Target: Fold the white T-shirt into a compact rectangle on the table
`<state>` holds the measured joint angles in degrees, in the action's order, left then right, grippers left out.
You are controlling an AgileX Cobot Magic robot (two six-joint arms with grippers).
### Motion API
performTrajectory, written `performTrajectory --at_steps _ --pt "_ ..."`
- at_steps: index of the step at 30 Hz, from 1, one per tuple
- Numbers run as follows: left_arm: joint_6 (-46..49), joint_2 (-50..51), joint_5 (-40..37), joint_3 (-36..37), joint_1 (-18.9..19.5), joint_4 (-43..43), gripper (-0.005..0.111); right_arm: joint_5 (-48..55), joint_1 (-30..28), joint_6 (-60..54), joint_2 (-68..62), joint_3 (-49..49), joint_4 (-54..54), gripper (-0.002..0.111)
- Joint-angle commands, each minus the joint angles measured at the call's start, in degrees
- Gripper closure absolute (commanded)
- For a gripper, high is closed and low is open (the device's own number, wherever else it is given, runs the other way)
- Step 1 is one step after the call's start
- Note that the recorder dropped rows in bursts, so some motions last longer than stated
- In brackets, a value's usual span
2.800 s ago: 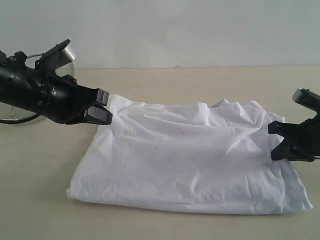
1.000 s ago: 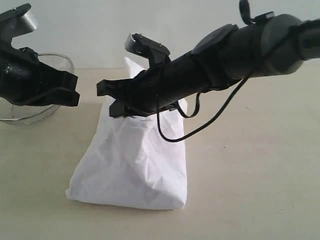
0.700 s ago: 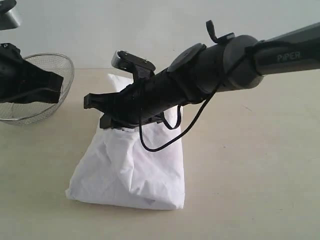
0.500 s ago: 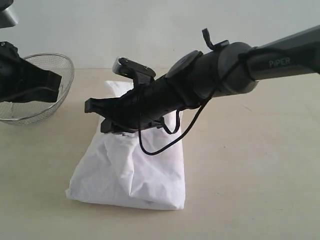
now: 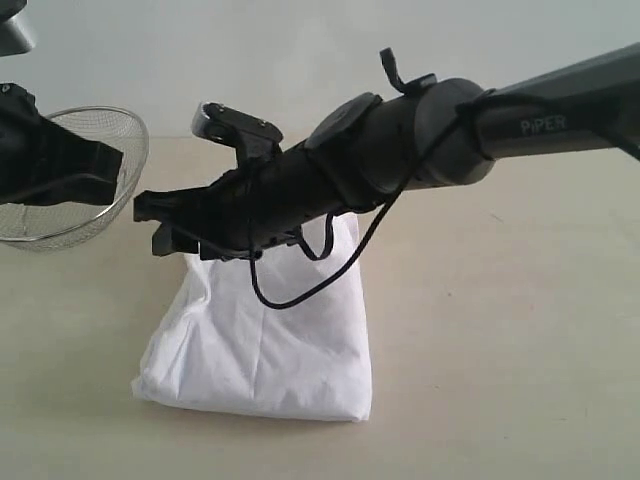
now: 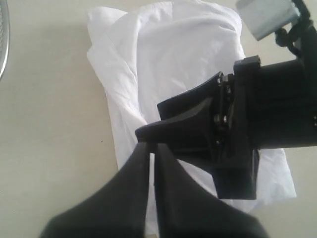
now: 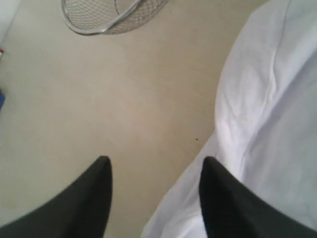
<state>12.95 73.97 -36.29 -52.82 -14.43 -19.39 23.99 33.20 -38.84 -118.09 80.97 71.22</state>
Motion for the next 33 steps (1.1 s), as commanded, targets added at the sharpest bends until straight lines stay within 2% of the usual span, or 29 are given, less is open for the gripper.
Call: performTrajectory --at_steps 1,5,7,12,17,22,26,33 --pt "-0.5 -0.5 -1.0 0.2 0.0 0.2 0.102 -0.1 -0.9 -0.6 3.7 0.8 -1.3 0.084" --pt "-0.5 -0.5 -1.7 0.2 -0.1 -1.7 0.102 0.9 -3.8 3.4 7.3 0.3 -7.8 0.1" --pt "2.8 -0.5 -2.5 0.2 -0.1 -5.9 0.102 2.5 -6.2 7.7 8.5 -0.5 -12.3 0.109" --pt "16.7 4.1 -3.3 0.2 -2.9 -23.4 0.102 6.0 -11.1 13.0 10.0 -3.9 -21.8 0.108" --pt "23.3 14.2 -1.8 0.2 -7.7 -29.6 0.102 7.4 -12.6 13.4 10.2 -7.0 -23.2 0.108" --pt "24.6 22.3 2.3 0.2 -10.1 -30.9 0.102 7.2 -12.7 13.3 10.0 -7.9 -25.8 0.108" --pt "24.6 26.9 4.9 0.2 -10.1 -30.4 0.102 8.0 -12.7 13.3 10.0 -7.9 -27.8 0.108" --pt "19.6 28.7 9.4 0.2 -10.0 -23.0 0.102 8.4 -12.7 13.3 10.0 -7.9 -28.5 0.108"
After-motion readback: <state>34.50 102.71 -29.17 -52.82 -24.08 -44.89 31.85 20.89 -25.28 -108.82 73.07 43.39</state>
